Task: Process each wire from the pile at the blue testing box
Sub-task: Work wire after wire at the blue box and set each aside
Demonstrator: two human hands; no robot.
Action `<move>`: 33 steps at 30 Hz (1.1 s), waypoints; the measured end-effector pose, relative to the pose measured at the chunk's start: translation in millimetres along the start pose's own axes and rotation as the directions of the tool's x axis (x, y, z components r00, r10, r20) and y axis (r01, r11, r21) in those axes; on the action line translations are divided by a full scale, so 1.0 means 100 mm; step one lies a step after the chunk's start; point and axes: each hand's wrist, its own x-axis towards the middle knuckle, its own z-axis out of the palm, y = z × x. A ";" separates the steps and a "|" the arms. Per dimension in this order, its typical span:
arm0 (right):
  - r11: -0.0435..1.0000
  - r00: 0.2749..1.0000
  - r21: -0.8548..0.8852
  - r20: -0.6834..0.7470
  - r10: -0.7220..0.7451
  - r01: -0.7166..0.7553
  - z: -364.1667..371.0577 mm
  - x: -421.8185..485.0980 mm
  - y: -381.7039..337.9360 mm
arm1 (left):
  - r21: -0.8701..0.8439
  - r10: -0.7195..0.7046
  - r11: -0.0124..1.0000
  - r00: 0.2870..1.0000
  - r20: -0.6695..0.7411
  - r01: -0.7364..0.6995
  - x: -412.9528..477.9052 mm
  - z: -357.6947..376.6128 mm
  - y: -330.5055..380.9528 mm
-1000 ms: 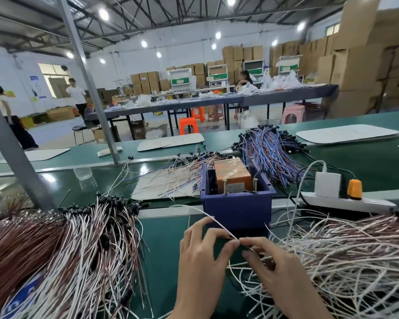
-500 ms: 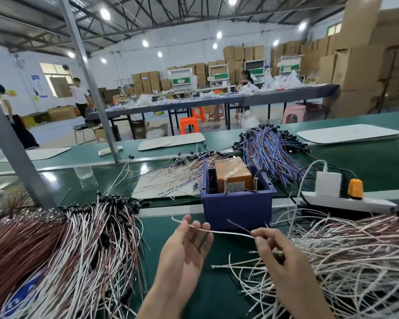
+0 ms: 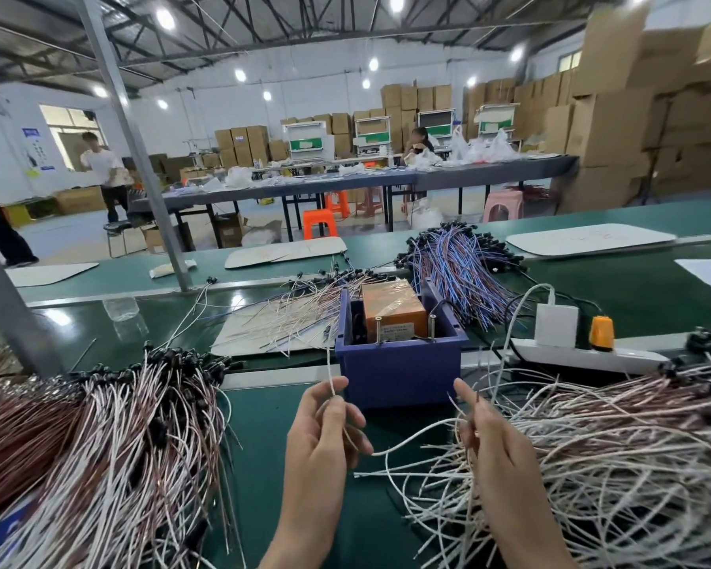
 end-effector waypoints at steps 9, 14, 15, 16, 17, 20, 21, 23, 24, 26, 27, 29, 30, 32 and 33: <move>0.997 0.989 0.052 -0.143 -0.046 0.054 0.10 0.12 -0.05 | 0.064 0.047 0.997 0.997 -0.056 -0.043 0.01 0.06 -0.08; 0.992 0.931 0.006 -0.346 -0.114 0.123 0.31 0.29 -0.05 | 0.157 0.134 0.981 0.986 -0.103 -0.117 0.07 0.22 -0.17; 0.991 0.916 -0.005 -0.381 -0.125 0.133 0.35 0.30 -0.03 | 0.178 0.148 0.976 0.983 -0.109 -0.127 0.07 0.23 -0.20; 0.990 0.905 -0.015 -0.405 -0.133 0.139 0.37 0.30 -0.02 | 0.194 0.155 0.972 0.982 -0.106 -0.132 0.07 0.24 -0.23; 0.989 0.898 -0.026 -0.418 -0.140 0.143 0.38 0.30 0.00 | 0.209 0.156 0.969 0.983 -0.098 -0.133 0.06 0.24 -0.26; 0.986 0.897 -0.061 -0.409 -0.166 0.154 0.38 0.30 0.03 | 0.232 0.150 0.964 0.985 -0.086 -0.127 0.05 0.23 -0.30; 0.986 0.900 -0.068 -0.404 -0.165 0.151 0.38 0.31 0.03 | 0.233 0.149 0.964 0.985 -0.087 -0.126 0.05 0.23 -0.31; 0.986 0.904 -0.080 -0.394 -0.167 0.147 0.37 0.31 0.04 | 0.239 0.149 0.963 0.985 -0.092 -0.123 0.05 0.23 -0.32; 0.985 0.907 -0.090 -0.385 -0.171 0.148 0.38 0.31 0.04 | 0.243 0.149 0.962 0.984 -0.094 -0.122 0.05 0.23 -0.32; 0.982 0.914 -0.108 -0.362 -0.182 0.152 0.38 0.31 0.04 | 0.249 0.147 0.961 0.985 -0.094 -0.120 0.05 0.23 -0.34; 0.982 0.917 -0.110 -0.354 -0.183 0.153 0.38 0.31 0.05 | 0.255 0.147 0.960 0.985 -0.093 -0.119 0.04 0.22 -0.34; 0.982 0.922 -0.103 -0.341 -0.182 0.156 0.37 0.31 0.06 | 0.272 0.150 0.955 0.984 -0.094 -0.120 0.05 0.22 -0.35; 0.982 0.924 -0.102 -0.336 -0.184 0.159 0.37 0.31 0.05 | 0.279 0.153 0.953 0.984 -0.096 -0.121 0.05 0.22 -0.36; 0.981 0.925 -0.109 -0.330 -0.190 0.162 0.37 0.31 0.05 | 0.285 0.157 0.951 0.983 -0.099 -0.123 0.06 0.22 -0.36; 0.980 0.926 -0.119 -0.326 -0.192 0.161 0.37 0.30 0.04 | 0.287 0.156 0.950 0.983 -0.099 -0.122 0.06 0.22 -0.36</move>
